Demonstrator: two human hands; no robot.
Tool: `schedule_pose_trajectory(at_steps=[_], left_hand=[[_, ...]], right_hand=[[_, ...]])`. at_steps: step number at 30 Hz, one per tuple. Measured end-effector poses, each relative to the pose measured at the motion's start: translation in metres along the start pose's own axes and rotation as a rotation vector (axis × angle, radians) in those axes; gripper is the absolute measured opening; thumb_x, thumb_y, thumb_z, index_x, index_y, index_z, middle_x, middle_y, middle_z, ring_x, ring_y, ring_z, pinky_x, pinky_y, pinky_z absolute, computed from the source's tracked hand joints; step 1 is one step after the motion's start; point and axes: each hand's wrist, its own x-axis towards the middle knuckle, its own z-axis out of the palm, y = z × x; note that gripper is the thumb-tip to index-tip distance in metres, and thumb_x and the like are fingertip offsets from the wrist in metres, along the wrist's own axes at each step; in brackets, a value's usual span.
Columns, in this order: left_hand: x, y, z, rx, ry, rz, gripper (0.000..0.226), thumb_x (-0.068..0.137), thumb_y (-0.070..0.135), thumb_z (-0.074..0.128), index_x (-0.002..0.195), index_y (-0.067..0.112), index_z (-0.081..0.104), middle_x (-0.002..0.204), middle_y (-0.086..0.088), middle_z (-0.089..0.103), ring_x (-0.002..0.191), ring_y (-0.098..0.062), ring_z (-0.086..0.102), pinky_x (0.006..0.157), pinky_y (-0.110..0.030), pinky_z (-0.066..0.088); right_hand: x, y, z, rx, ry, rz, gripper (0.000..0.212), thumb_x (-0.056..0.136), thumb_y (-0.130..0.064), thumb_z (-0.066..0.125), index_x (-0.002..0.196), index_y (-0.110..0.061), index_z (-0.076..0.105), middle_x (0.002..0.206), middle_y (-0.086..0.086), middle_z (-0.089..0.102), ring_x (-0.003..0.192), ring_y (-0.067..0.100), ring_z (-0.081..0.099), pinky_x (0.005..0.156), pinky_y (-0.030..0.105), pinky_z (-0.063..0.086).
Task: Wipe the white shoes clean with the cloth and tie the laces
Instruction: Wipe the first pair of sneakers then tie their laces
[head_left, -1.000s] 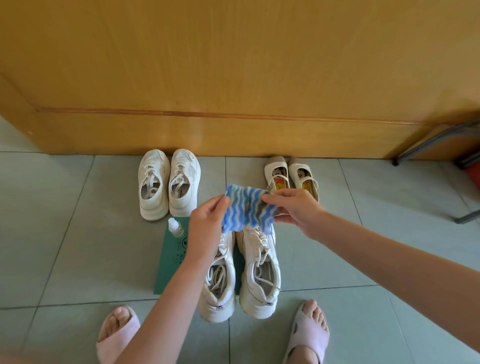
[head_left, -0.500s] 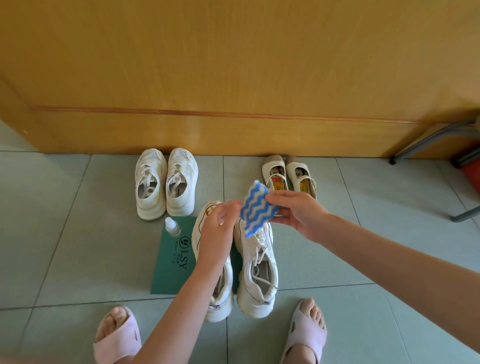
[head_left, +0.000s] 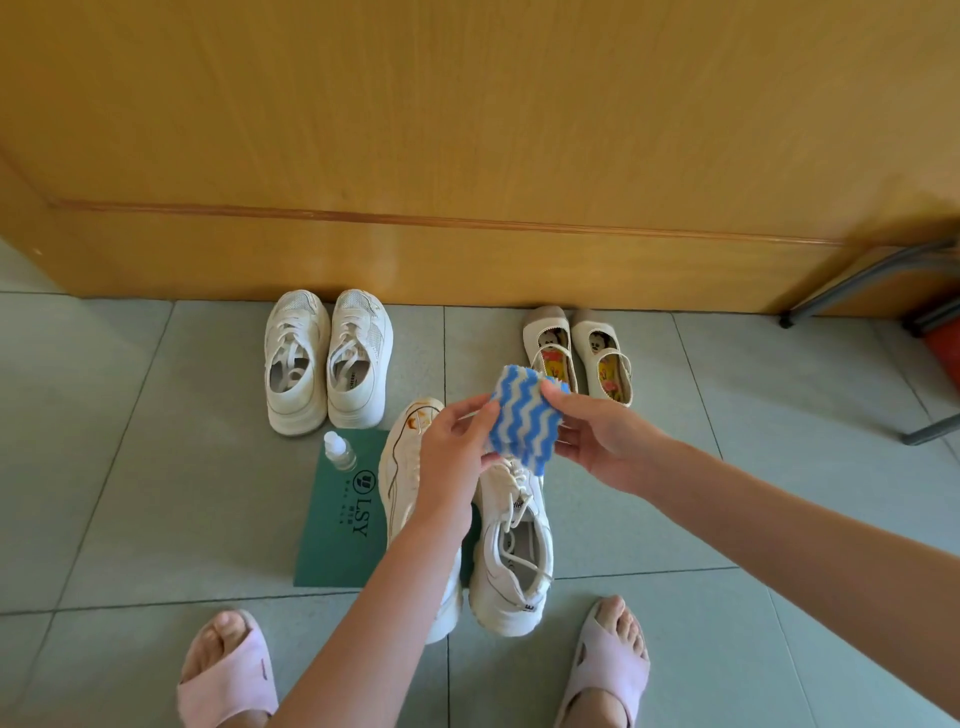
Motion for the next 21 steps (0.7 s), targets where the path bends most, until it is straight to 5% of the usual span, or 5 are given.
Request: schedule_pose_trajectory(at_steps=[3,6,11,17,21], left_hand=[[-0.002,-0.006,-0.001,0.065,0.060,0.048,0.009,0.090,0.023,0.062,0.099,0.022,0.059,0.108,-0.002,0.062,0.099,-0.010,0.060,0.079,-0.025,0.054],[-0.003,-0.004,-0.003,-0.003,0.018,-0.067,0.013,0.091,0.025,0.060,0.100,0.016,0.059,0.105,-0.011,0.065,0.094,-0.017,0.065,0.077,-0.029,0.056],[-0.001,0.010,-0.004,-0.227,-0.099,-0.311,0.030,0.095,0.034,0.051,0.101,0.006,0.061,0.086,-0.015,0.071,0.080,-0.028,0.070,0.081,-0.039,0.056],[0.001,0.008,-0.004,-0.207,-0.135,-0.231,0.026,0.088,0.025,0.062,0.107,0.008,0.062,0.088,-0.007,0.071,0.086,-0.021,0.069,0.089,-0.040,0.053],[0.001,0.002,-0.003,-0.218,-0.057,-0.159,0.018,0.088,0.018,0.062,0.104,0.010,0.062,0.095,-0.010,0.069,0.086,-0.020,0.068,0.078,-0.030,0.057]], right_hand=[[0.002,-0.003,-0.007,-0.007,0.053,-0.055,0.038,0.081,-0.025,0.068,0.112,-0.005,0.059,0.102,0.010,0.069,0.088,0.019,0.068,0.073,0.025,0.053],[0.002,-0.006,-0.012,-0.192,0.078,-0.141,0.024,0.081,-0.024,0.068,0.101,-0.012,0.065,0.101,0.006,0.069,0.099,0.020,0.063,0.089,0.026,0.047],[-0.004,-0.003,-0.003,-0.444,0.034,-0.219,0.020,0.084,-0.026,0.065,0.099,-0.012,0.067,0.102,0.005,0.068,0.099,0.011,0.059,0.075,0.013,0.027],[-0.005,0.005,0.007,-0.557,0.040,-0.203,0.027,0.085,-0.037,0.063,0.097,-0.013,0.069,0.097,-0.001,0.070,0.093,0.004,0.059,0.073,0.013,0.032],[0.000,0.013,0.006,-0.543,0.022,-0.149,0.032,0.081,-0.036,0.069,0.100,-0.011,0.065,0.102,0.005,0.069,0.099,0.014,0.063,0.093,0.033,0.049]])
